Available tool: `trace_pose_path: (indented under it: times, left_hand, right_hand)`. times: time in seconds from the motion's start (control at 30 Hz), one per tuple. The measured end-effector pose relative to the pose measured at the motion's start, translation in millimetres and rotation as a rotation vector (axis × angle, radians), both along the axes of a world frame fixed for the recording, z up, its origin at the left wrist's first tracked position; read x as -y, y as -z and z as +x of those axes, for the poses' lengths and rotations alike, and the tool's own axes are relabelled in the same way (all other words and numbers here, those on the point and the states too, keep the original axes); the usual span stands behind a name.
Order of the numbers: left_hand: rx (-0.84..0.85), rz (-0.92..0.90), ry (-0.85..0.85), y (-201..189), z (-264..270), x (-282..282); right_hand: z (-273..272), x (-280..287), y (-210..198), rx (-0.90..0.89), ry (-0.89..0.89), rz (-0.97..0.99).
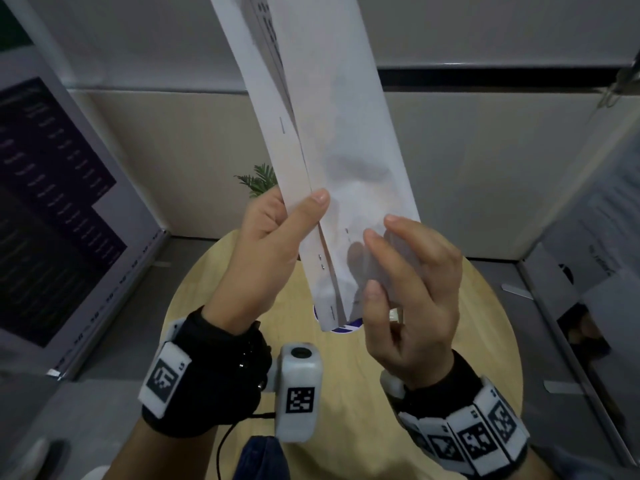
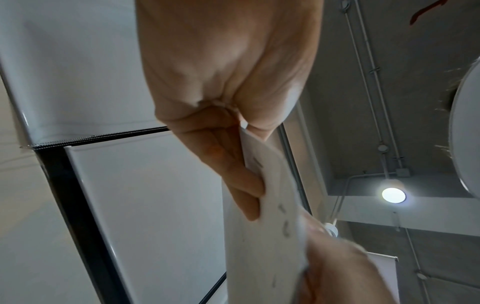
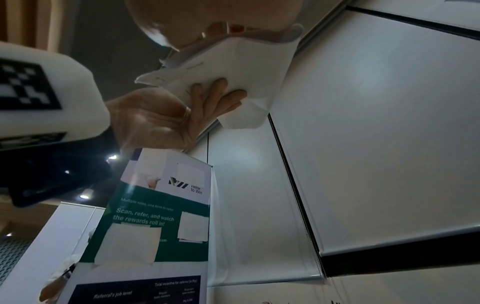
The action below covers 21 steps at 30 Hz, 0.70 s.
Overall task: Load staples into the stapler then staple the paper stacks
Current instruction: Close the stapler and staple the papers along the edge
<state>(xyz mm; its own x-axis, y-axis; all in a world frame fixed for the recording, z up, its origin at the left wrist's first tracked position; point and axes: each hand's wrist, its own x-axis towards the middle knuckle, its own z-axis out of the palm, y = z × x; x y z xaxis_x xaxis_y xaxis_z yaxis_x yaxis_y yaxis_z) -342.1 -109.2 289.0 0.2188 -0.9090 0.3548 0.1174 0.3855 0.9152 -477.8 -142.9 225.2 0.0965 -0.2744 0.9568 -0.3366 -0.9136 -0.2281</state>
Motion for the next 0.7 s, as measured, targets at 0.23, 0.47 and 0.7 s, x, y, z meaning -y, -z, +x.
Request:
trace_pose_path:
  times: [0.23, 0.47, 0.7]
  left_hand:
    - [0.018, 0.046, -0.026, 5.7, -1.9, 2.0]
    - [-0.033, 0.052, -0.01, 7.1, -0.5, 2.5]
    - [-0.06, 0.056, -0.006, 13.4, 4.7, 4.2]
  right_hand:
    - [-0.5, 0.9, 4.7, -0.111, 0.032, 0.04]
    - [-1.9, 0.0, 9.9, -0.06, -0.033, -0.027]
    - [2.5, -2.9, 13.8, -0.195, -0.064, 0.02]
